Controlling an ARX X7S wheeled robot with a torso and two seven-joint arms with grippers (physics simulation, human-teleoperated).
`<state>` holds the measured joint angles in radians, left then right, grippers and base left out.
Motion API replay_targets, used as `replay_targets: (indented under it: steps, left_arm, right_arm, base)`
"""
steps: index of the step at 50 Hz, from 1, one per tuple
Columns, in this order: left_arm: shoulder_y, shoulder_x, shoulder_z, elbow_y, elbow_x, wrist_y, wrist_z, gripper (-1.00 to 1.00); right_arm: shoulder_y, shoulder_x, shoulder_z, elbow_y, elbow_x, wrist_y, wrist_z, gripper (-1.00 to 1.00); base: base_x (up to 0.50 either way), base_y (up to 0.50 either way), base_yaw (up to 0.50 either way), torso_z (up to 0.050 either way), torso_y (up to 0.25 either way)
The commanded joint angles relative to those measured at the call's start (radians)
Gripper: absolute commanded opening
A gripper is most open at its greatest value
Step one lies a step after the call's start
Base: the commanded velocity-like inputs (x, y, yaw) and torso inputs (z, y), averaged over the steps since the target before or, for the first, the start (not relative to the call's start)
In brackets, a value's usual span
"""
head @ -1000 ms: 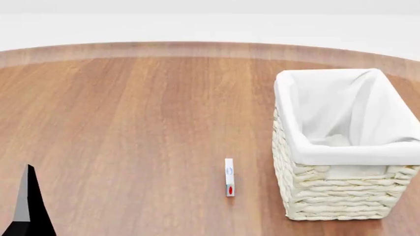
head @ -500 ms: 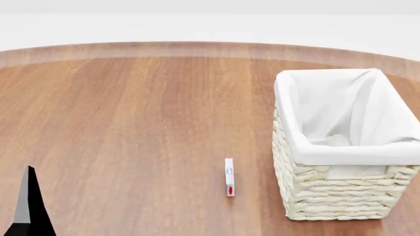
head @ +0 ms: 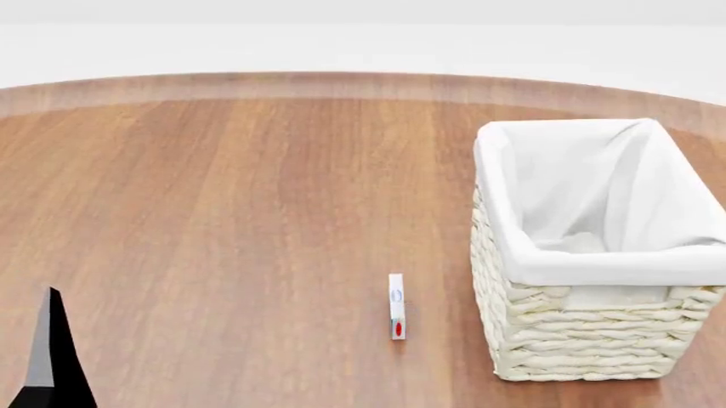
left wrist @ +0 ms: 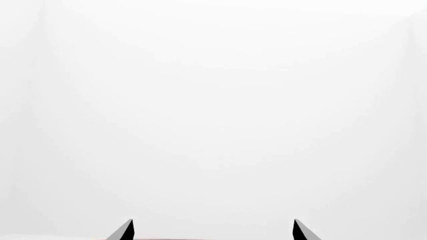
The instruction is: Pick up the tomato sauce, and put it in the basket.
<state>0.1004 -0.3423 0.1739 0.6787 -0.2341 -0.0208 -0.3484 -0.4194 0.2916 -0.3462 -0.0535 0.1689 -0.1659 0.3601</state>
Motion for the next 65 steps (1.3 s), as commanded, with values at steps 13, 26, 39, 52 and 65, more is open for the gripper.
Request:
replay_targets:
  steps: [13, 26, 39, 52, 65]
  left_arm:
    - [-0.006, -0.006, 0.007, -0.005, 0.003, 0.001, -0.008, 1.00]
    - [-0.011, -0.008, 0.014, -0.012, 0.006, -0.002, -0.013, 1.00]
    - [-0.020, -0.010, 0.023, -0.020, 0.012, -0.004, -0.017, 1.00]
    - [-0.016, -0.015, 0.025, -0.021, 0.010, 0.000, -0.019, 1.00]
    - [-0.015, -0.018, 0.030, -0.019, 0.010, -0.001, -0.023, 1.00]
  right_arm:
    - [0.045, -0.022, -0.009, 0.145, -0.005, -0.083, -0.009, 1.00]
    - [0.098, -0.037, -0.015, 0.241, -0.018, -0.128, -0.016, 1.00]
    - [0.110, -0.035, -0.021, 0.252, -0.011, -0.134, -0.021, -1.00]
    - [0.109, -0.028, -0.028, 0.223, -0.013, -0.123, -0.014, -1.00]
    - [0.074, 0.041, -0.017, -0.082, -0.037, 0.030, 0.035, -1.00]
  base:
    - [0.00, 0.00, 0.00, 0.000, 0.000]
    - [0.00, 0.00, 0.00, 0.000, 0.000]
    - [0.00, 0.00, 0.00, 0.000, 0.000]
    - [0.00, 0.00, 0.00, 0.000, 0.000]
    - [0.00, 0.00, 0.00, 0.000, 0.000]
